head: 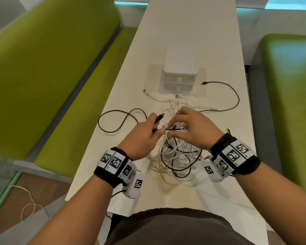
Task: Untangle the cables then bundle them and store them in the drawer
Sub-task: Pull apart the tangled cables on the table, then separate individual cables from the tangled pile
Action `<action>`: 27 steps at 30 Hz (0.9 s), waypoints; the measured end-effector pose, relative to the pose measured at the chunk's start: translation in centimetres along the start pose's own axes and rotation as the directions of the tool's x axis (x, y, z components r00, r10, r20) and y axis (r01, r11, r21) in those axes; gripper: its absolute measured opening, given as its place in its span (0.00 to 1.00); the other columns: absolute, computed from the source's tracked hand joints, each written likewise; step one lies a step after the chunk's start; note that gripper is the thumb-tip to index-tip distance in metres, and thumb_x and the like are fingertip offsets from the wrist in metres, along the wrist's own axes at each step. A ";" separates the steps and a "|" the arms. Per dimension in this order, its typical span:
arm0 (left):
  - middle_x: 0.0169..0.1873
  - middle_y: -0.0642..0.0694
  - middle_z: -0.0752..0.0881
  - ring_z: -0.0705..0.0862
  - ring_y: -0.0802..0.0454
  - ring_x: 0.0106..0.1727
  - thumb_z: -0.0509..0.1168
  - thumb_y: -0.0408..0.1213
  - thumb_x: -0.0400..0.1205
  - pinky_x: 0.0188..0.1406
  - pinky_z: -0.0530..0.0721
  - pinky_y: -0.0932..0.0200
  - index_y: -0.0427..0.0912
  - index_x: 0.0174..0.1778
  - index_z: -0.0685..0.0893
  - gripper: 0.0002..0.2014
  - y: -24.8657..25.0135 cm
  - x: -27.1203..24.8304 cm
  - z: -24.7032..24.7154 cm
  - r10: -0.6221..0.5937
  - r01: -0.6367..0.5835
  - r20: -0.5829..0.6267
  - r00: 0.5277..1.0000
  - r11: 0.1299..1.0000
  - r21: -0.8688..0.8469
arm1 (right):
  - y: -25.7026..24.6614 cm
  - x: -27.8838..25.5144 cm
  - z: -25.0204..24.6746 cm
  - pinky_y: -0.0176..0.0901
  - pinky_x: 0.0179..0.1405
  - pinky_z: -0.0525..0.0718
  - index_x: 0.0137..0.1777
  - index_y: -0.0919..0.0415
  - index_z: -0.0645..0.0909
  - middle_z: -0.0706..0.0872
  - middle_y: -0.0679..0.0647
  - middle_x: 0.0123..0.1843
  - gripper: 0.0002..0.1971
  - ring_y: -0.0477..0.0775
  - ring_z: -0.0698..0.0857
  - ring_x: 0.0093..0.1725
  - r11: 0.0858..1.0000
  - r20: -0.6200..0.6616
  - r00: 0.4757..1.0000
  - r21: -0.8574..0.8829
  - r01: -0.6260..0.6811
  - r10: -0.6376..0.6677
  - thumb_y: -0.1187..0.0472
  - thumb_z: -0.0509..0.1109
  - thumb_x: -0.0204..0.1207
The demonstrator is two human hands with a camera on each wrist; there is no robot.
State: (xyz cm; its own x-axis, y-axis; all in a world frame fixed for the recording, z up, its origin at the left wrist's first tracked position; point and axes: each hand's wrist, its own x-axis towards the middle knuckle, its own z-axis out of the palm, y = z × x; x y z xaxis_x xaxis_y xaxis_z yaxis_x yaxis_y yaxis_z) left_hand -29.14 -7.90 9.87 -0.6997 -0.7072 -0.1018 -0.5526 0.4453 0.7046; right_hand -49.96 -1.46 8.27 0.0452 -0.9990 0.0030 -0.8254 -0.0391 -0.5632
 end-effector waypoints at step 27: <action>0.60 0.52 0.76 0.73 0.49 0.59 0.69 0.43 0.84 0.61 0.75 0.52 0.47 0.50 0.71 0.11 -1.1 -0.3 0.4 0.280 -0.250 -0.145 0.949 0.948 0.196 | 0.7 -0.6 -0.1 0.43 0.40 0.73 0.51 0.41 0.87 0.79 0.42 0.39 0.17 0.41 0.78 0.41 0.992 0.076 0.990 0.050 0.116 -0.120 0.33 0.62 0.82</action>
State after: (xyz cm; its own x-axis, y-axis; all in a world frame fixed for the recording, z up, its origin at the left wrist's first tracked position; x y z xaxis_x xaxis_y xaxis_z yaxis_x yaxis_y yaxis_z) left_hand -28.52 -7.92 8.81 -0.7531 -0.6260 0.2025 -0.4380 0.7067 0.5556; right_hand -50.56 -0.88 7.95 0.1863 -0.9825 0.0081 -0.7855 -0.1539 -0.5995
